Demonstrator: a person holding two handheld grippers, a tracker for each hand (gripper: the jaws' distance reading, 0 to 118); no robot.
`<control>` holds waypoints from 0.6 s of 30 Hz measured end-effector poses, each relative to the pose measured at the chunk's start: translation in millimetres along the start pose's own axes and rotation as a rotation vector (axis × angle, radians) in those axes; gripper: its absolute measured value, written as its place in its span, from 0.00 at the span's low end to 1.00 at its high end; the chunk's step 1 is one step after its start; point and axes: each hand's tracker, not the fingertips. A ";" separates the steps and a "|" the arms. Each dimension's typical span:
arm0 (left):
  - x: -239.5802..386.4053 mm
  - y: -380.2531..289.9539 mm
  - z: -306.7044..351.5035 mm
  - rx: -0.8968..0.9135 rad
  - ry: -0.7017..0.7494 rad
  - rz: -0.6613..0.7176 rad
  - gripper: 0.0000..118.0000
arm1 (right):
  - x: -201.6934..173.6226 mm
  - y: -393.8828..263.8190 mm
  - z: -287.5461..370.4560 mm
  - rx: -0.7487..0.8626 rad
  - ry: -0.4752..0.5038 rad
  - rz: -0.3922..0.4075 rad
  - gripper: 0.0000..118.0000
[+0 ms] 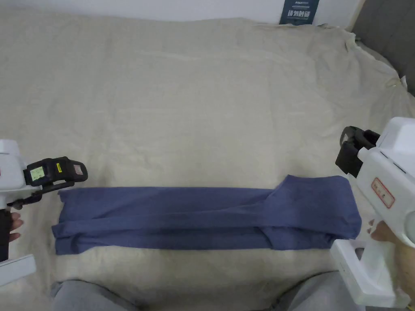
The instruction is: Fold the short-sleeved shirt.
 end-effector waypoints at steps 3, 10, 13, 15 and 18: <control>-23.1 -8.2 -16.7 -0.071 0.068 0.021 0.99 | -6.2 -1.8 -3.0 -0.013 -0.004 0.022 0.00; -25.0 -23.9 -44.4 -0.095 0.236 -0.022 0.76 | -13.5 -4.7 -9.9 -0.047 -0.001 0.042 0.00; -11.7 -25.3 -54.0 -0.108 0.309 -0.041 0.66 | -14.1 -6.4 -11.4 -0.056 -0.001 0.052 0.00; 1.1 -28.0 -61.9 -0.143 0.391 -0.119 0.62 | -14.5 -7.5 -11.6 -0.058 -0.004 0.057 0.00; 26.5 -36.7 -75.2 -0.169 0.492 -0.272 0.52 | -11.6 -9.8 -12.8 -0.067 -0.002 0.052 0.00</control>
